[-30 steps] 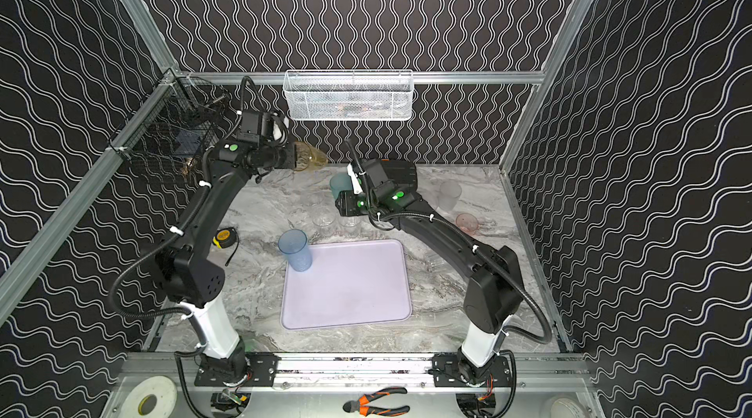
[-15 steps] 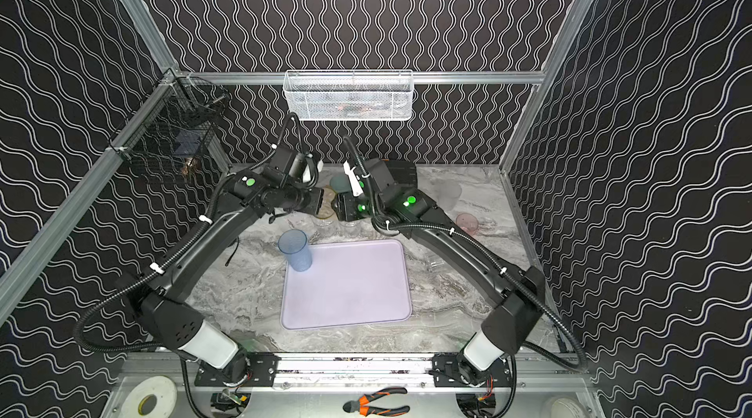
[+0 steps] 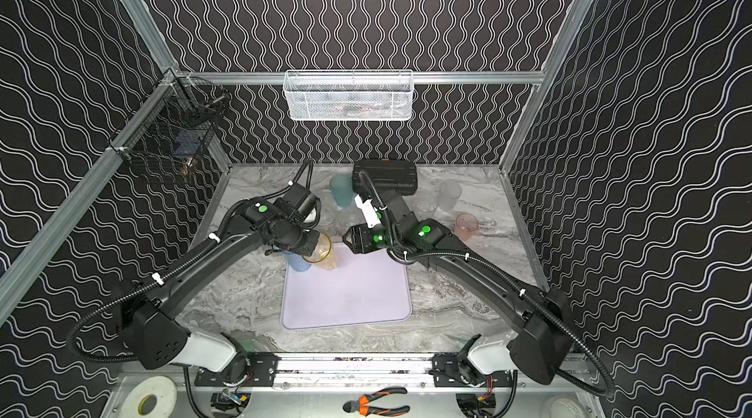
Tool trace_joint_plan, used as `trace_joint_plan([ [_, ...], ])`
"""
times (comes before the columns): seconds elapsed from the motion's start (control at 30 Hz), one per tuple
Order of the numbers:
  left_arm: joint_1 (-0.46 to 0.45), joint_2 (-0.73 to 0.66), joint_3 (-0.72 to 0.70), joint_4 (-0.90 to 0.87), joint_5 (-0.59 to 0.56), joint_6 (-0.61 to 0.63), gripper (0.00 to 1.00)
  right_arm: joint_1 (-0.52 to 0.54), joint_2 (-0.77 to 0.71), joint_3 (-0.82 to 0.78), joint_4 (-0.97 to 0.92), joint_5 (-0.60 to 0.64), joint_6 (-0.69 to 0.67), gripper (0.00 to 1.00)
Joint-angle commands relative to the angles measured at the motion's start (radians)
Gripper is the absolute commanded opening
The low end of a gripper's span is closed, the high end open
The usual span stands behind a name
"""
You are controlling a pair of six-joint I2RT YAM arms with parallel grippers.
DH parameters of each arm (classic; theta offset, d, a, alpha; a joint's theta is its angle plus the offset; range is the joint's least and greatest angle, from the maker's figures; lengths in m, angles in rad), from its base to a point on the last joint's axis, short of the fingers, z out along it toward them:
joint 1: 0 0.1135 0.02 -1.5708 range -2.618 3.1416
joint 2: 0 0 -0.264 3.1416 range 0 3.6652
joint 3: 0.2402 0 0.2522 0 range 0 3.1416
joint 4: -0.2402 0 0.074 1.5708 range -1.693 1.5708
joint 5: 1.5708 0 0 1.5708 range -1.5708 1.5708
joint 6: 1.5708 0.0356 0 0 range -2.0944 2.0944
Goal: Place the glasses into the tray
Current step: Place the glass on the tray.
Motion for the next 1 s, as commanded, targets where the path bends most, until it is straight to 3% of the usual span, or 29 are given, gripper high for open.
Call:
trace_joint_plan([
  [0.0, -0.001, -0.008, -0.023, -0.062, -0.051, -0.025, 0.0, -0.001, -0.011, -0.028, 0.014, 0.019, 0.012, 0.67],
  [0.37, 0.002, -0.02, -0.105, -0.15, -0.148, -0.067, 0.0, -0.001, 0.038, -0.134, 0.076, 0.011, 0.02, 0.66],
  [0.97, 0.058, -0.026, -0.242, -0.062, -0.127, -0.058, 0.0, -0.001, 0.062, -0.175, 0.098, 0.024, 0.006, 0.65],
])
